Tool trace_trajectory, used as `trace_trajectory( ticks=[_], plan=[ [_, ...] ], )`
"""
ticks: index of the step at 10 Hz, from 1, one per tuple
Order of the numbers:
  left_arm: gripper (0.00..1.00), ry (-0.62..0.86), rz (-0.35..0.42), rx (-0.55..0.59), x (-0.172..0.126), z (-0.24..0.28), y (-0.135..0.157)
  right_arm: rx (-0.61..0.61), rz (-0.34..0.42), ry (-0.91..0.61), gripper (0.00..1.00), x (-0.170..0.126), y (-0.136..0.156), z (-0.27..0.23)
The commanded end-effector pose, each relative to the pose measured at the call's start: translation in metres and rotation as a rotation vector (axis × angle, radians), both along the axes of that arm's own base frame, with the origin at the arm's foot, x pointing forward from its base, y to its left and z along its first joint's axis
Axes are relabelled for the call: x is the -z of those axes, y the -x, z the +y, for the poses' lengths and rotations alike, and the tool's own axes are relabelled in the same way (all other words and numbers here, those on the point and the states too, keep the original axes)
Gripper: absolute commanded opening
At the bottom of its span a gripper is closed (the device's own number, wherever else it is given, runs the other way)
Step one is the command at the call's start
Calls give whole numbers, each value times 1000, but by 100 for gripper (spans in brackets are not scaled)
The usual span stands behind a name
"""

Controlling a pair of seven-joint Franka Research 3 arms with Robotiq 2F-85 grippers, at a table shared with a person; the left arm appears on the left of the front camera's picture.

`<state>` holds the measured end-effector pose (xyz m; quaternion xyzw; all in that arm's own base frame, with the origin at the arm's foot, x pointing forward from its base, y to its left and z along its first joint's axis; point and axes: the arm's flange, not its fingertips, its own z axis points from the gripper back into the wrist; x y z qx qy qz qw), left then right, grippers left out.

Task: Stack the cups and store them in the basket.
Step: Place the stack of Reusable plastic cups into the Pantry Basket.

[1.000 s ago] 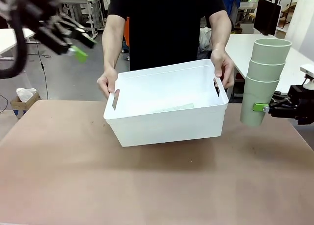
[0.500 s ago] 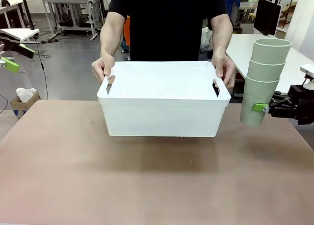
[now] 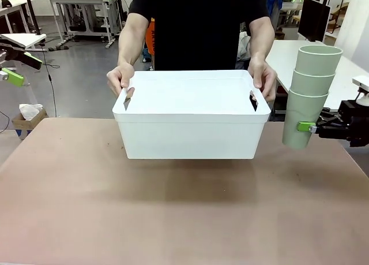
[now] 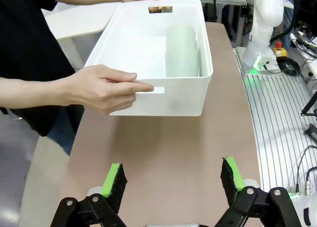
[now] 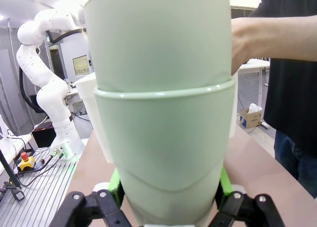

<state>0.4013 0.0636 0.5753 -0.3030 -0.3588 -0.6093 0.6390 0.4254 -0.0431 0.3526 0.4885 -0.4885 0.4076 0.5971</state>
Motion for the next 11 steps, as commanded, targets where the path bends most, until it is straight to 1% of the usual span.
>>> trace_trajectory(
  ticks=[1, 11],
  plan=[
    [100, 7, 0, -14, -3, -1, 2, -4, -12, 3, 86, -6, -2, 1],
    [100, 7, 0, -14, -3, -1, 2, -4, -12, 3, 86, -6, -2, 1]
  ],
)
